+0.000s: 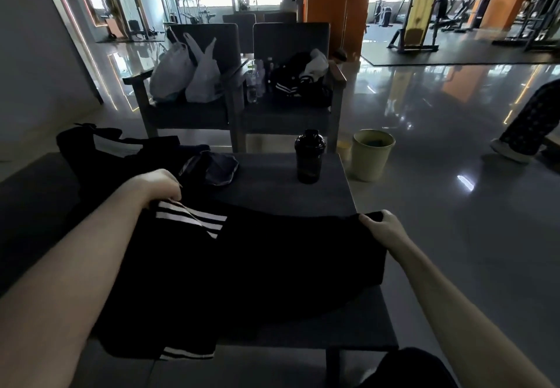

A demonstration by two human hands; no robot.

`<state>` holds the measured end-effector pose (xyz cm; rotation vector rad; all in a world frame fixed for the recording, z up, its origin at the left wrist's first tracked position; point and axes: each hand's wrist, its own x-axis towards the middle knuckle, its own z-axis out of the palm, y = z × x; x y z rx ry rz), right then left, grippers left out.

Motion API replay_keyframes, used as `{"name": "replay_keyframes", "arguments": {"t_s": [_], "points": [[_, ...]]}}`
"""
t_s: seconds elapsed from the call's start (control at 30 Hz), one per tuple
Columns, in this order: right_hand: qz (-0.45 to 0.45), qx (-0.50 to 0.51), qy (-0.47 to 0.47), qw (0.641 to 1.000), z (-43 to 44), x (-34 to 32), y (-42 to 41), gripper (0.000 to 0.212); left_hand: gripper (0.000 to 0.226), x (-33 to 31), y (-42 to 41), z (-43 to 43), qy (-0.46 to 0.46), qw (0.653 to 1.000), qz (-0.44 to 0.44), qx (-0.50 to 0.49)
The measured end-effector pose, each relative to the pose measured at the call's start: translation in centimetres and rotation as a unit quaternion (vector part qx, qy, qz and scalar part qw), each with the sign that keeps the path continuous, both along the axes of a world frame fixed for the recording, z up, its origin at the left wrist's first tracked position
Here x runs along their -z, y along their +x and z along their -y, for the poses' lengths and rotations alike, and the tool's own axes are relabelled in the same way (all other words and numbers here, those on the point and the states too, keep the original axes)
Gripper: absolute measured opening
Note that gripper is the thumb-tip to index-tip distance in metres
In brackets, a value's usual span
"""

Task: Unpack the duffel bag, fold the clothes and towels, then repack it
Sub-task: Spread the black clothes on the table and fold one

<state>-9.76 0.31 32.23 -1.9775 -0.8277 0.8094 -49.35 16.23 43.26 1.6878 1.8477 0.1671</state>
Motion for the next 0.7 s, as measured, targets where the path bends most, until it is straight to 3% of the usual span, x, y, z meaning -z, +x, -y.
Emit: {"name": "replay_keyframes", "arguments": {"t_s": [0.13,0.27,0.33,0.4,0.57,0.7], "points": [[-0.006,-0.003,0.006,1.000,-1.4,2.4,-1.5,0.025,0.026,5.0,1.6,-0.3,0.151,0.988,0.030,-0.018],[0.061,0.072,0.093,0.991,-2.5,3.1,-1.7,0.027,0.024,7.5,2.3,-1.3,0.221,0.971,0.072,-0.049],[0.096,0.074,0.090,0.988,-3.0,3.6,-1.4,0.031,0.031,8.0,2.8,-1.9,0.195,0.973,0.098,-0.078],[0.113,0.033,0.021,0.993,-3.1,4.3,-1.1,0.041,0.045,8.6,3.2,-2.0,0.119,0.984,0.096,-0.096],[0.126,-0.024,-0.083,0.988,-2.3,6.0,-1.0,0.077,0.061,10.3,2.5,-2.0,0.016,0.997,-0.022,-0.067],[0.115,-0.027,-0.102,0.988,-1.3,6.3,-0.9,0.079,0.065,9.7,1.3,-1.1,-0.050,0.995,-0.076,-0.049]]}}
